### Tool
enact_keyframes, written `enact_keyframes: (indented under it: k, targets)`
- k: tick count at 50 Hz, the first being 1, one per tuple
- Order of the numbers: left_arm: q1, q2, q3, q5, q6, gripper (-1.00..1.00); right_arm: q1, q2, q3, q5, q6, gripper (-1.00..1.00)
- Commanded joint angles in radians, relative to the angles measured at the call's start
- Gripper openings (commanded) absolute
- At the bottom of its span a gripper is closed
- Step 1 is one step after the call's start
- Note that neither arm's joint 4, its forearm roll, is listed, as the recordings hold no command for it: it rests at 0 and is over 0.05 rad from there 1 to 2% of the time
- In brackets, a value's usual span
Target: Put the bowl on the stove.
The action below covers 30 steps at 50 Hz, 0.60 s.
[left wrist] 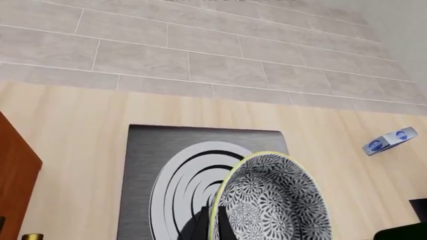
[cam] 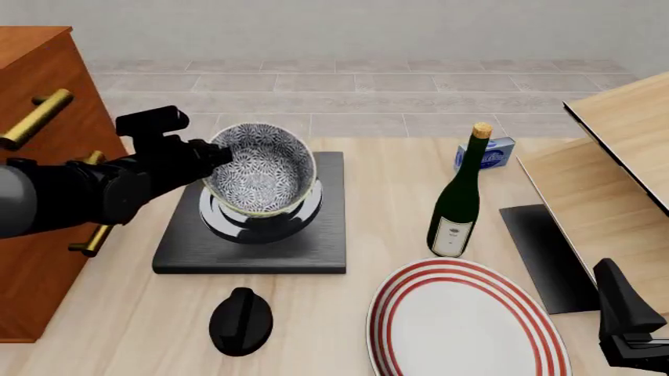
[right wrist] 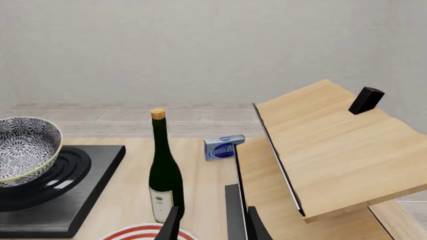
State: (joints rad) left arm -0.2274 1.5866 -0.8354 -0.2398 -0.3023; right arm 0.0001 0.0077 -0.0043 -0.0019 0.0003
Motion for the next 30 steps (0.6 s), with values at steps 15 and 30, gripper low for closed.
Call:
enact_keyframes:
  k: [15,30]
  targets:
    - [0.012,-0.032,0.011,-0.043,0.036,1.00,0.000,0.000,0.000,0.000,0.000,1.00]
    - [0.012,-0.083,0.024,-0.036,0.047,1.00,0.000,0.000,0.000,0.000,0.000,1.00]
